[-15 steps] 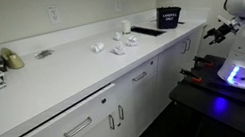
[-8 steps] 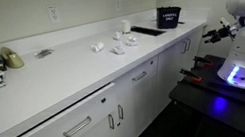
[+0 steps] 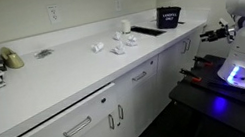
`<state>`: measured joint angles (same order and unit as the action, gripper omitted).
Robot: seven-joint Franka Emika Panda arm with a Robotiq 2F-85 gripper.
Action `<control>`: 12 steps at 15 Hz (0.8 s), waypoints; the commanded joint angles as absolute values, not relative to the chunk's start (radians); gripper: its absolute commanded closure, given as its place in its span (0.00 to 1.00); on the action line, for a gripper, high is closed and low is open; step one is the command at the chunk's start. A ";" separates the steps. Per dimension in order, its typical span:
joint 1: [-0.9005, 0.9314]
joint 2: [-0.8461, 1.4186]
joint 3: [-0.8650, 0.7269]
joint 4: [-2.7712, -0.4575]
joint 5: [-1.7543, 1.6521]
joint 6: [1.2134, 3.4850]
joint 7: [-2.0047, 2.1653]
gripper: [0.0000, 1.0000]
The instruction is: Open the bottom right cupboard door
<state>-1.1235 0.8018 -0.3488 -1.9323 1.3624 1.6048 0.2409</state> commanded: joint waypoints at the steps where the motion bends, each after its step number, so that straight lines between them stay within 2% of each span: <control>1: -1.084 0.794 -0.350 -1.974 1.445 1.671 0.270 0.00; 12: -0.981 0.859 -0.339 -2.007 1.699 1.717 0.276 0.00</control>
